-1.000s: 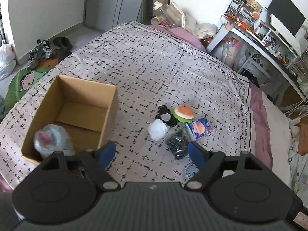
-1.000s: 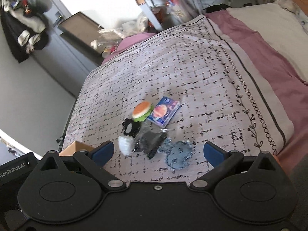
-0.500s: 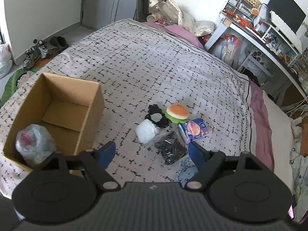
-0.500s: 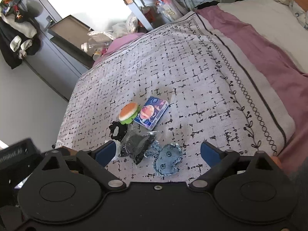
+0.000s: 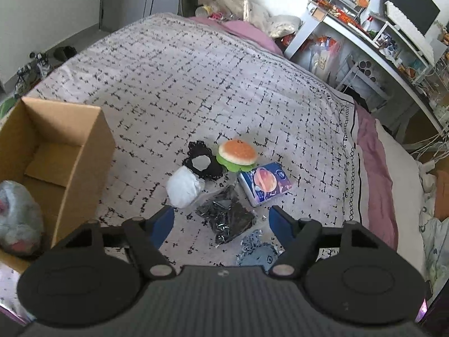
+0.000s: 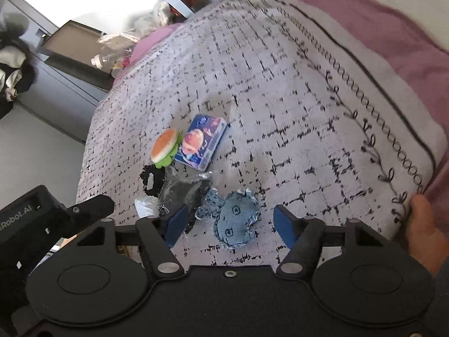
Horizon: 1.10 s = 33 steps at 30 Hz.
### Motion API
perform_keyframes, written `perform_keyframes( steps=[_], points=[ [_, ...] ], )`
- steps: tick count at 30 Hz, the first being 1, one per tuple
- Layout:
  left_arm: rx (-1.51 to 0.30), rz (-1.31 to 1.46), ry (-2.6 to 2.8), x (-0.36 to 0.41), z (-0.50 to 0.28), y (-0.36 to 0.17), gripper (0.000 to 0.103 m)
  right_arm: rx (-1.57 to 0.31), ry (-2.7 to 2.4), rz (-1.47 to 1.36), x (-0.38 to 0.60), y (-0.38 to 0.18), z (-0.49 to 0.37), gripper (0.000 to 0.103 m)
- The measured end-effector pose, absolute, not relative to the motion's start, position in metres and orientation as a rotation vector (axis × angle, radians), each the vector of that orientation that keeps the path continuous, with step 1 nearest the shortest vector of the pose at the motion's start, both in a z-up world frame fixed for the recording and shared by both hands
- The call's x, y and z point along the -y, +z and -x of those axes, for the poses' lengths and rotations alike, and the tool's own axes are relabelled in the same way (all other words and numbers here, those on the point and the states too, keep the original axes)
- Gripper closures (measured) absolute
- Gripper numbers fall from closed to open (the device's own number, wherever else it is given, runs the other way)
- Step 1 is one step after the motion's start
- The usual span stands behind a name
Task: Organize soft objects
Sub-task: 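Grasp the black plastic bag with the left tool while the right tool grasps the blue plush fish, then carry the black bag into the box with the left tool while the right tool carries the blue fish there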
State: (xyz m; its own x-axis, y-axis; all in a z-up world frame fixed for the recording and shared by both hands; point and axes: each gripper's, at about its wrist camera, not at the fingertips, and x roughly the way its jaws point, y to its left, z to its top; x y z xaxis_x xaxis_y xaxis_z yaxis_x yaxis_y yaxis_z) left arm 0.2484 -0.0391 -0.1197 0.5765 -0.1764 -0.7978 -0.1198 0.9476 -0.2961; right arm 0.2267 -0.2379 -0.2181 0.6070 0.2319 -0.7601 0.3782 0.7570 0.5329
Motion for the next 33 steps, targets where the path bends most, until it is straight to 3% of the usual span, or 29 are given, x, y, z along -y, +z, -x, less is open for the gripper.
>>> perform_keyframes(
  steps=[18,20,21,22,23,24,25,30,33],
  points=[
    [-1.114,0.425,-0.012,0.049,-0.302,-0.188,0.031,-1.016,-0.124,-0.697,0.224,-0.255,-0.256,0.045],
    [-1.133,0.422,-0.016,0.051,-0.306,-0.196,0.031,-1.007,-0.109,-0.677,0.222,-0.254,-0.259,0.051],
    [-1.141,0.426,-0.015,0.051,-0.307,-0.199,0.031,-1.001,-0.095,-0.673,0.222,-0.254,-0.261,0.068],
    [-1.15,0.435,-0.012,0.051,-0.308,-0.203,0.031,-1.006,-0.081,-0.67,0.221,-0.255,-0.262,0.071],
    [-1.152,0.45,-0.014,0.051,-0.308,-0.206,0.034,-1.005,-0.082,-0.664,0.221,-0.256,-0.262,0.071],
    [-1.151,0.472,-0.022,0.05,-0.308,-0.209,0.048,-0.998,-0.08,-0.655,0.219,-0.255,-0.262,0.073],
    [-1.163,0.488,-0.027,0.05,-0.308,-0.212,0.055,-0.991,-0.078,-0.642,0.218,-0.254,-0.261,0.075],
    [-1.143,0.47,-0.044,0.052,-0.305,-0.208,0.066,-0.95,-0.085,-0.622,0.217,-0.247,-0.256,0.079],
    [-1.136,0.464,-0.041,0.05,-0.3,-0.201,0.068,-0.928,-0.091,-0.598,0.216,-0.24,-0.253,0.079]
  ],
)
